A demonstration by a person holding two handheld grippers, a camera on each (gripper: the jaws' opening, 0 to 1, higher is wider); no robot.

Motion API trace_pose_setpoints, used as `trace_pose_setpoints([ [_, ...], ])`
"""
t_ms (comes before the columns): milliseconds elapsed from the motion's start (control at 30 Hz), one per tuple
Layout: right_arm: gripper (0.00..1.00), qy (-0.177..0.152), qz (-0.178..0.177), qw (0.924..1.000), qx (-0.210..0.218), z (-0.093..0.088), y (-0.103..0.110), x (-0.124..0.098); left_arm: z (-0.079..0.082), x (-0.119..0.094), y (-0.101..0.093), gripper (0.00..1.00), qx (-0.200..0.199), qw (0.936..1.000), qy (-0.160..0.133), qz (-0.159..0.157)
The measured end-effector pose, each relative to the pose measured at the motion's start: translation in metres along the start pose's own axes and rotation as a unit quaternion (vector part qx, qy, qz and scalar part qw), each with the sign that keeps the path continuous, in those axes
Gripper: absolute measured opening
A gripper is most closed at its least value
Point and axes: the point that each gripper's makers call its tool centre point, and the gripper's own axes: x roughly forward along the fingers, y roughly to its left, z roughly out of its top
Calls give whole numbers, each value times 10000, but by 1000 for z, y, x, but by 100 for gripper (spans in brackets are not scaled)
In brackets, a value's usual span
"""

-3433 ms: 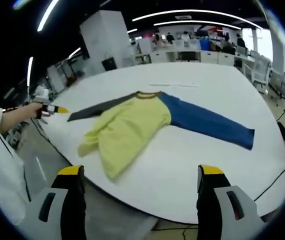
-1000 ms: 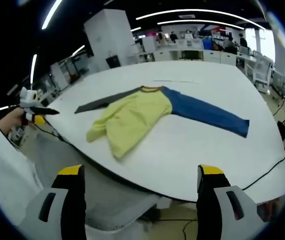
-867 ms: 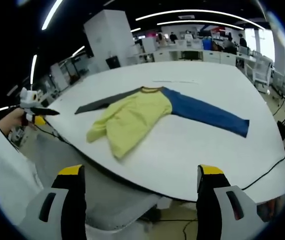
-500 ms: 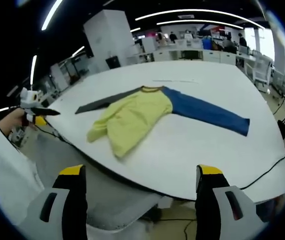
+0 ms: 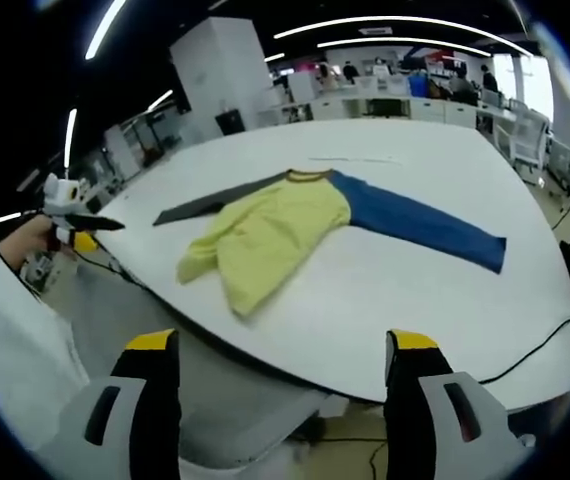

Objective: Fold the garment on the visible template until the final outline fits inside the template.

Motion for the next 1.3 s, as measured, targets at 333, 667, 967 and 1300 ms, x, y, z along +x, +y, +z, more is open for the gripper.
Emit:
trace_pose_setpoints([
  [333, 77, 80, 129, 9999, -25, 5, 1, 22, -3, 18, 1, 92, -9, 9998, 185, -42],
  [667, 70, 179, 289, 9994, -25, 3, 2, 37, -4, 36, 2, 85, 8, 9993, 353, -73],
  [967, 68, 245, 379, 9990, 12, 5, 2, 51, -8, 51, 0, 81, 79, 9983, 548, -171],
  [1300, 64, 447, 508, 9977, -37, 2, 3, 73, -15, 68, 3, 74, 72, 9967, 784, -216],
])
